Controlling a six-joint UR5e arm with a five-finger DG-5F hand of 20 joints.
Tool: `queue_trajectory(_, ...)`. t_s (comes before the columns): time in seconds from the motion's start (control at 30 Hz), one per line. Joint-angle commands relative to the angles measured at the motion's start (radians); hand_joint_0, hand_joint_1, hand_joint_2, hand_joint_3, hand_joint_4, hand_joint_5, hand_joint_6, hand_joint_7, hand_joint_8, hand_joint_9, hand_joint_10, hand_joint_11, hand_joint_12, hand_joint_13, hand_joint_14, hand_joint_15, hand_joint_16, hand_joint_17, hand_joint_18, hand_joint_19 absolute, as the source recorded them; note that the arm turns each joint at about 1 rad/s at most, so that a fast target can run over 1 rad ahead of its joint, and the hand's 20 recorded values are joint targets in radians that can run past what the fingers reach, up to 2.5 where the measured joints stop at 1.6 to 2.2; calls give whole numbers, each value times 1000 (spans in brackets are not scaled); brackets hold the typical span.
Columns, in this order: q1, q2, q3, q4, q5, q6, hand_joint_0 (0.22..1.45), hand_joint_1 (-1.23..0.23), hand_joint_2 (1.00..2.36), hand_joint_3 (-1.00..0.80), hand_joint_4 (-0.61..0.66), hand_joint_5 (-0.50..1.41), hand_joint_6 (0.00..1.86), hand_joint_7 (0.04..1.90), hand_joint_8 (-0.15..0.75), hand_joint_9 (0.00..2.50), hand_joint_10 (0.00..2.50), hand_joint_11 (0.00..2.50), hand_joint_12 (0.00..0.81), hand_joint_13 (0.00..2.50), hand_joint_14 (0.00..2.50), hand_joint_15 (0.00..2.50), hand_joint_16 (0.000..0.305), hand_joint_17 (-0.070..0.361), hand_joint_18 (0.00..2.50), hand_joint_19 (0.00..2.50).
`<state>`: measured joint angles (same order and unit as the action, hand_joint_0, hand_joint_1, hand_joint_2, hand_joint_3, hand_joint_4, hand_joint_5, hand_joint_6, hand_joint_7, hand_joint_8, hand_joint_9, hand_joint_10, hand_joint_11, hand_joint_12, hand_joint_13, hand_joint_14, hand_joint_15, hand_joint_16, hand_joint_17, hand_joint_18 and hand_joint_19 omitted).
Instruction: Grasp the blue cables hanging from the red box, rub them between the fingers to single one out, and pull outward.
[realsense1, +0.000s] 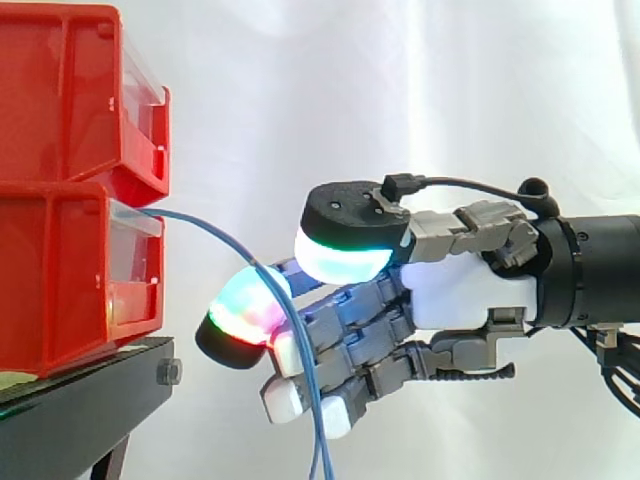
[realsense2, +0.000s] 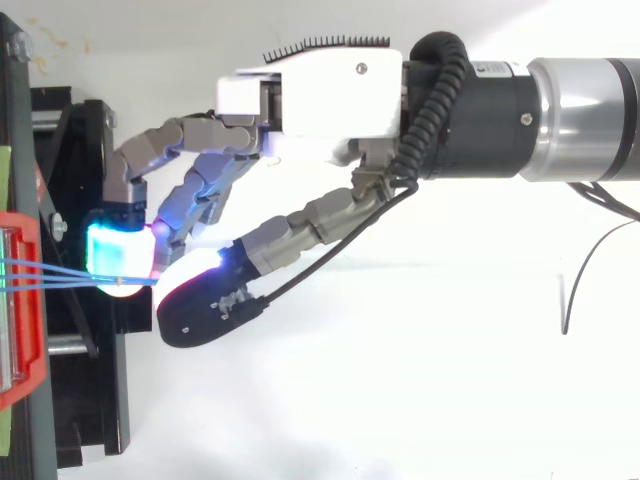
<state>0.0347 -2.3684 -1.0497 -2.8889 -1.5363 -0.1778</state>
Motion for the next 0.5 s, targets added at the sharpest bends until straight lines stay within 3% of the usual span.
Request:
queue_trajectory(0.0,7,0,2,-1,24,0,609,-784,1015,-165,194,-185,870,1074,256,695,11,521,362,729,15,466,45,101,676,637)
queue_trajectory(0.47,8,0,2,-29,28,3,619,-832,1002,-465,243,-161,873,1150,260,859,13,712,354,813,17,528,42,95,722,667)
